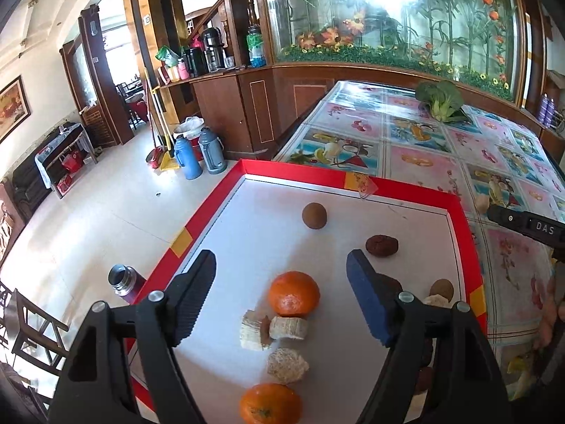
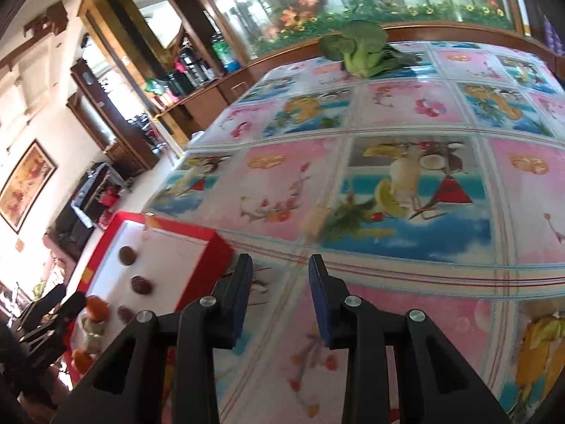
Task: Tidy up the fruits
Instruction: 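Grasp a small beige piece with the right tool from the table, then carry the beige piece over the tray and open the right tool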
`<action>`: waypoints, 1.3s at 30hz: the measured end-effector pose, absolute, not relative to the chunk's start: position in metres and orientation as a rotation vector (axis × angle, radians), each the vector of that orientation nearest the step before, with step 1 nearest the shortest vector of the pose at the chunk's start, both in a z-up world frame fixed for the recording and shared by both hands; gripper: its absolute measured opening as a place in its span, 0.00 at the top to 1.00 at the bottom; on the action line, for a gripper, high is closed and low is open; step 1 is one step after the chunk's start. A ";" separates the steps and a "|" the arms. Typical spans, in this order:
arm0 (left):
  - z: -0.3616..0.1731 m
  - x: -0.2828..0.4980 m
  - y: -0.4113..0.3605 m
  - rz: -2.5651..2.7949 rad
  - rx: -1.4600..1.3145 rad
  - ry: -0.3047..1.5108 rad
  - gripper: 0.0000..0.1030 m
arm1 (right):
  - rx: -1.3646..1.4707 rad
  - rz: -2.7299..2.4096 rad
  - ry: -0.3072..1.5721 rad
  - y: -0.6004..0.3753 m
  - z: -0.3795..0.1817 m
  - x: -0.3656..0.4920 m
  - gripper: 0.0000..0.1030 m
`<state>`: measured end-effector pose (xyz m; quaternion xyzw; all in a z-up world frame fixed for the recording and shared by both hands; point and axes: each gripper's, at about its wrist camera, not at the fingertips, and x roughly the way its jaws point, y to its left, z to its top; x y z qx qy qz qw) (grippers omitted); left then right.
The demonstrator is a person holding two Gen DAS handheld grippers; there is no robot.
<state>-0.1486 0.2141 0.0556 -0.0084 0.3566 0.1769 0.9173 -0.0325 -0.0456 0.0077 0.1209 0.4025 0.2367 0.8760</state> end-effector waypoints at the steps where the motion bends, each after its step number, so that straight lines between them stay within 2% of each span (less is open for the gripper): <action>1: 0.056 -0.149 0.215 0.367 -0.021 0.731 0.25 | 0.253 0.478 0.841 -0.048 0.006 -0.030 0.69; 17: 0.055 -0.146 0.211 0.377 0.001 0.729 0.23 | 0.257 0.425 0.861 -0.040 0.000 -0.001 0.69; 18: 0.055 -0.146 0.211 0.380 0.003 0.728 0.22 | 0.252 0.426 0.860 -0.040 0.000 0.000 0.71; 19: 0.055 -0.146 0.211 0.380 0.005 0.727 0.22 | 0.249 0.428 0.862 -0.039 -0.001 0.001 0.79; 21: 0.055 -0.146 0.211 0.382 0.006 0.726 0.22 | 0.259 0.440 0.871 -0.040 -0.002 0.001 0.86; 28: 0.055 -0.146 0.212 0.382 0.004 0.726 0.22 | 0.267 0.495 0.828 -0.041 0.004 -0.008 0.88; 34: 0.060 -0.154 0.228 0.424 -0.007 0.710 0.22 | 0.294 0.753 0.738 -0.023 0.027 -0.043 0.88; 39: 0.062 -0.162 0.246 0.478 -0.016 0.702 0.22 | 0.186 0.910 0.782 0.021 0.028 -0.077 0.88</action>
